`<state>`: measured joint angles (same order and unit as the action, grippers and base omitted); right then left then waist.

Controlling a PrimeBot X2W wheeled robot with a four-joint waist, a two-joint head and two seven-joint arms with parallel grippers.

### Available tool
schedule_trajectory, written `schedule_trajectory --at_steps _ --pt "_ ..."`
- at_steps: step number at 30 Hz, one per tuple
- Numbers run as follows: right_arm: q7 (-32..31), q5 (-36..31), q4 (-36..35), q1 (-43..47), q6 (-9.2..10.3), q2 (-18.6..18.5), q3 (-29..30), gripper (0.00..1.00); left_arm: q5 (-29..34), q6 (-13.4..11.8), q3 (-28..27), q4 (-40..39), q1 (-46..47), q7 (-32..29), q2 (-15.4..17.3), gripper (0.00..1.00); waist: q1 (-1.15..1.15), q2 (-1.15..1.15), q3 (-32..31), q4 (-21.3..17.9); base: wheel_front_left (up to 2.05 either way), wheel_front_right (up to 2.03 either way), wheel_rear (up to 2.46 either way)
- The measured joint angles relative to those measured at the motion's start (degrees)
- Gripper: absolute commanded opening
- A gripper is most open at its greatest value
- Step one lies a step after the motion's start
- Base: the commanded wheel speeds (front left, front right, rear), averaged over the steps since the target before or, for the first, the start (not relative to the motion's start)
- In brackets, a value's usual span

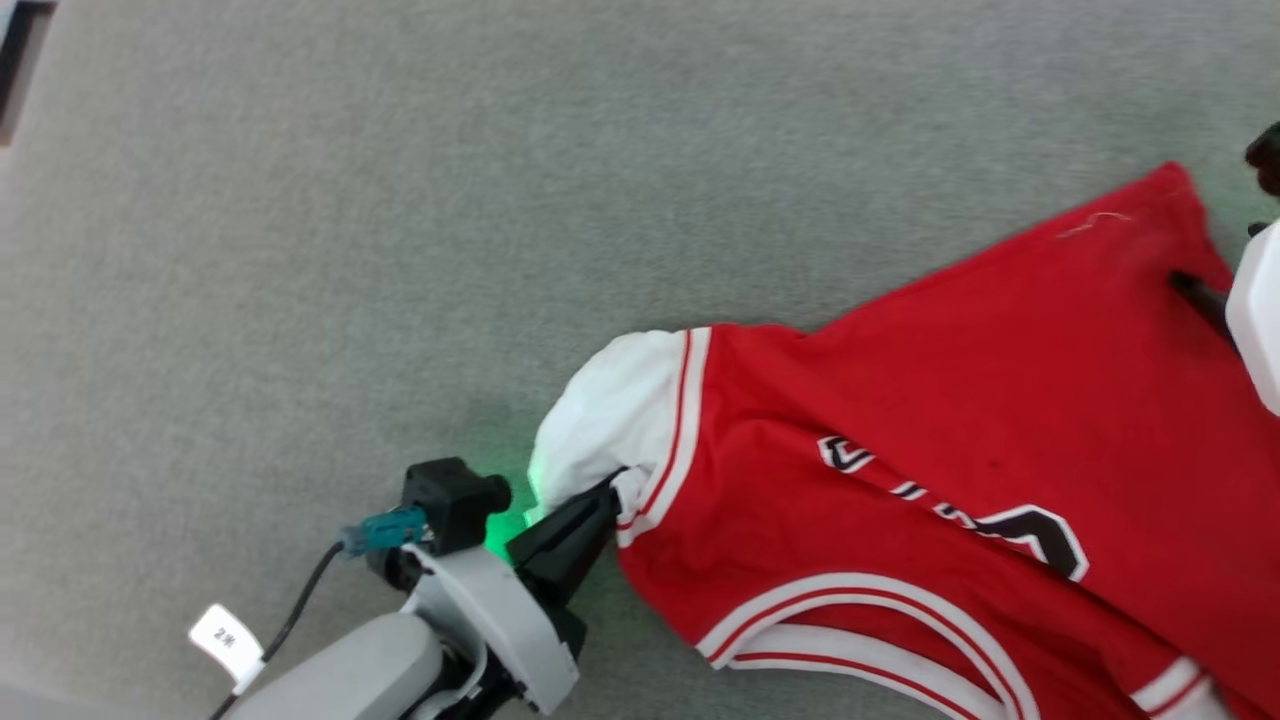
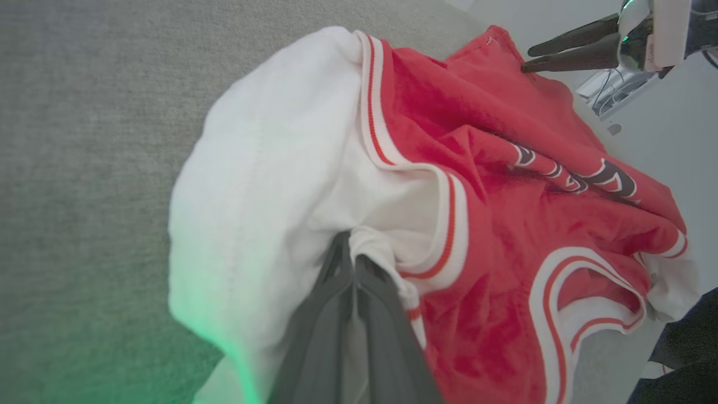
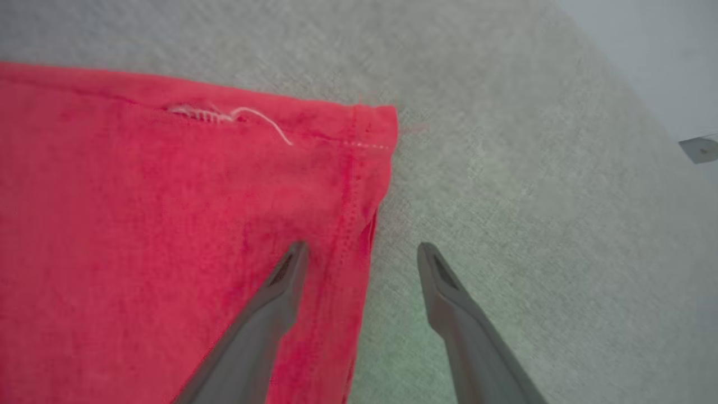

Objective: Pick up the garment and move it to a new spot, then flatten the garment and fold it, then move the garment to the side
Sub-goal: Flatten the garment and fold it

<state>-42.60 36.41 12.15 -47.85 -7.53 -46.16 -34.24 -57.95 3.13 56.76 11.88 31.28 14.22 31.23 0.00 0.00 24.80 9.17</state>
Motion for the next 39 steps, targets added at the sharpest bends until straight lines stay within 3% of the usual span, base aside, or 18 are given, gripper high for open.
schedule_trajectory --at_steps 3,4,5,7,8,17,27,33,39 --pt "0.3 -0.2 2.7 -2.7 0.00 -1.3 -5.6 1.00 0.4 0.9 0.2 1.2 0.9 0.2 -1.4 0.00 0.00 0.00 0.9 1.5 0.00 0.00 0.00" --pt "0.2 0.9 3.2 -3.5 0.00 -1.9 -6.9 0.85 0.5 1.0 0.3 1.5 1.1 0.3 -1.8 0.00 0.00 0.00 1.1 2.0 0.00 0.00 0.00" --pt "0.2 2.5 3.6 -4.0 0.02 -2.4 -7.9 0.42 0.5 1.3 0.3 1.8 1.1 0.4 -2.0 0.00 0.00 0.00 1.3 2.4 0.00 0.00 0.00" --pt "0.5 4.7 3.9 -5.0 0.02 -3.3 -9.2 0.03 0.5 1.7 0.2 2.4 1.2 0.4 -2.2 0.00 0.00 0.00 1.7 3.0 0.00 0.00 0.00" --pt "0.9 5.6 3.9 -5.4 0.02 -3.8 -10.1 0.00 0.5 1.9 0.0 2.5 1.2 0.5 -2.3 0.00 0.00 0.00 1.8 3.1 0.00 0.00 0.00" --pt "11.3 8.9 8.4 -9.0 -0.01 -2.3 -11.3 0.00 -0.2 3.9 -0.1 5.3 6.0 -1.9 1.1 0.00 0.00 0.00 0.6 0.9 0.00 0.00 0.00" --pt "24.9 4.5 19.0 -21.0 -0.01 3.1 -4.1 0.00 -9.8 4.2 -3.1 7.3 27.5 -9.4 3.7 0.00 0.00 0.00 0.5 -3.8 0.00 0.00 0.00" --pt "35.9 -1.6 29.6 -32.0 -0.01 9.0 4.7 0.00 -12.6 4.2 -6.6 16.2 43.8 -10.3 1.7 0.00 0.00 0.00 1.8 -6.4 0.00 0.00 0.00" --pt "45.8 -7.3 38.7 -42.2 -0.02 13.6 11.8 0.00 -11.1 4.3 -11.1 28.7 59.0 -5.2 -2.5 0.00 0.00 0.00 2.7 -8.8 0.00 0.00 0.00"
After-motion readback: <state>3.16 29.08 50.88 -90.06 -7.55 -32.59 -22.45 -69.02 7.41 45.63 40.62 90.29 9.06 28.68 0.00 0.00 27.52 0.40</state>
